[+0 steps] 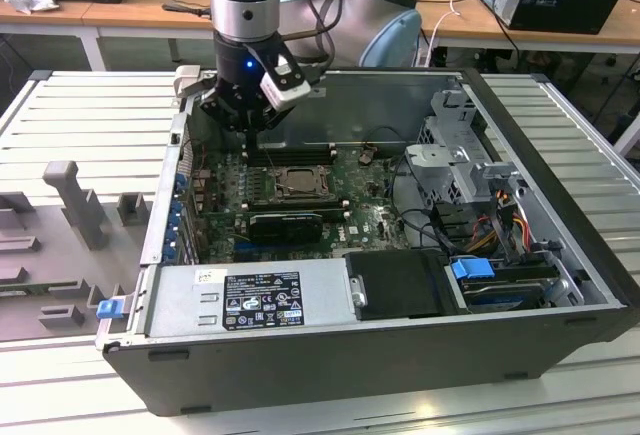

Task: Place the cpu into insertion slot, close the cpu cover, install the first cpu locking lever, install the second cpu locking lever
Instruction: 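Install the first cpu locking lever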

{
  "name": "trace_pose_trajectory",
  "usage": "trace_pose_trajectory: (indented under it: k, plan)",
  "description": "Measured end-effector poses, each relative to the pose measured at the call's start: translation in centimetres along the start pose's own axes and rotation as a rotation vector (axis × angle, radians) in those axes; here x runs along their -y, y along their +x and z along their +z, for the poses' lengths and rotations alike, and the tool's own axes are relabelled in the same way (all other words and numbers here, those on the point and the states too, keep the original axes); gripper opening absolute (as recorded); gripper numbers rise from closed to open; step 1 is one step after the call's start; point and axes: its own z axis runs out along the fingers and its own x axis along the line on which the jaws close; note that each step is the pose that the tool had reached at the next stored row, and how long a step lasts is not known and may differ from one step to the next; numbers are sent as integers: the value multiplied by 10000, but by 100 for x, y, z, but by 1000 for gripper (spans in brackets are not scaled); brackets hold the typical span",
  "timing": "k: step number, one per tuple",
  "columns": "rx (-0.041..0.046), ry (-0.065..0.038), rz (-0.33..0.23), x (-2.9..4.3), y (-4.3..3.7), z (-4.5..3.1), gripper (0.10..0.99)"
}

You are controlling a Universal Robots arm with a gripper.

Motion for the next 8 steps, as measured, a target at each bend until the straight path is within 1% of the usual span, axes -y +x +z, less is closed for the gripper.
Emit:
trace_pose_trajectory:
  k: [2,6,8]
  plan:
    - [0,-5,0,-44,-1,18,106]
    - [2,-5,0,-130,-8,20,106]
    - [1,-5,-1,-141,-14,21,106]
